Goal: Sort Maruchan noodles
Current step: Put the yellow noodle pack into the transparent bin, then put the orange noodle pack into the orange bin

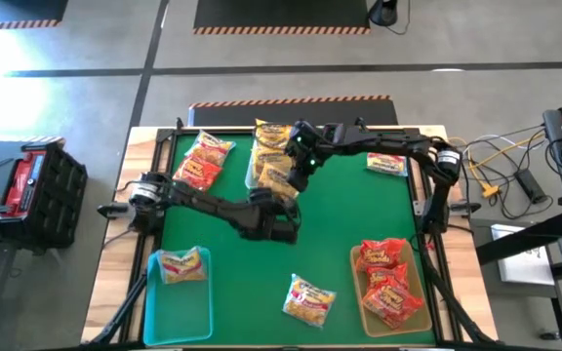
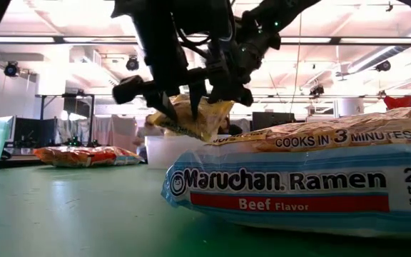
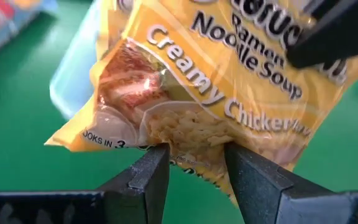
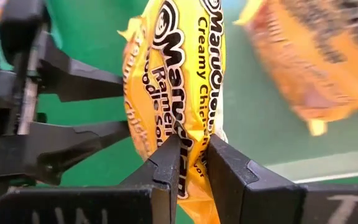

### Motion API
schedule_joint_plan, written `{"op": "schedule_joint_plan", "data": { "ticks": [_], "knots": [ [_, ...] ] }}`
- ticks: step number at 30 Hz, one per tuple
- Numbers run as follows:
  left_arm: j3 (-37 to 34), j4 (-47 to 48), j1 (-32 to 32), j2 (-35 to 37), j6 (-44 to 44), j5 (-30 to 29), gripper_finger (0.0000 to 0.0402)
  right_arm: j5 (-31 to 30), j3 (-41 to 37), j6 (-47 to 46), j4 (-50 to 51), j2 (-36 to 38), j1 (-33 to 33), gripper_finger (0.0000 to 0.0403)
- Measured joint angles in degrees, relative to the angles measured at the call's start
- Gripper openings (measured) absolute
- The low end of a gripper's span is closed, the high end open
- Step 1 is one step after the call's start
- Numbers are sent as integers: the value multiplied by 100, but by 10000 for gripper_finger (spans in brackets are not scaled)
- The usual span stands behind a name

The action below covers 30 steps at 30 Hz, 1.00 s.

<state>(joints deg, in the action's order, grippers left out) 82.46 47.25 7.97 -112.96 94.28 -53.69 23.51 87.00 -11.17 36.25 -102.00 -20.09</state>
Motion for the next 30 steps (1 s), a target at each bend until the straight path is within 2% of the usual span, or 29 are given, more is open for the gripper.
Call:
{"op": "schedule_joint_plan", "data": {
  "ticks": [5,13,16,30],
  "knots": [
    [28,-403,-478,107,-740,-263,141,113,-11,95,-282,-13,-338,59],
    [24,-1462,-1055,91,-2275,44,141,-17,-15,229,-629,-55,-702,59],
    [24,-1535,-1170,91,-2396,254,141,-29,-15,230,-765,-61,-775,59],
    [13,-1431,-1310,84,-2942,497,141,-40,-9,310,-892,-44,-870,60]
  ]
}}
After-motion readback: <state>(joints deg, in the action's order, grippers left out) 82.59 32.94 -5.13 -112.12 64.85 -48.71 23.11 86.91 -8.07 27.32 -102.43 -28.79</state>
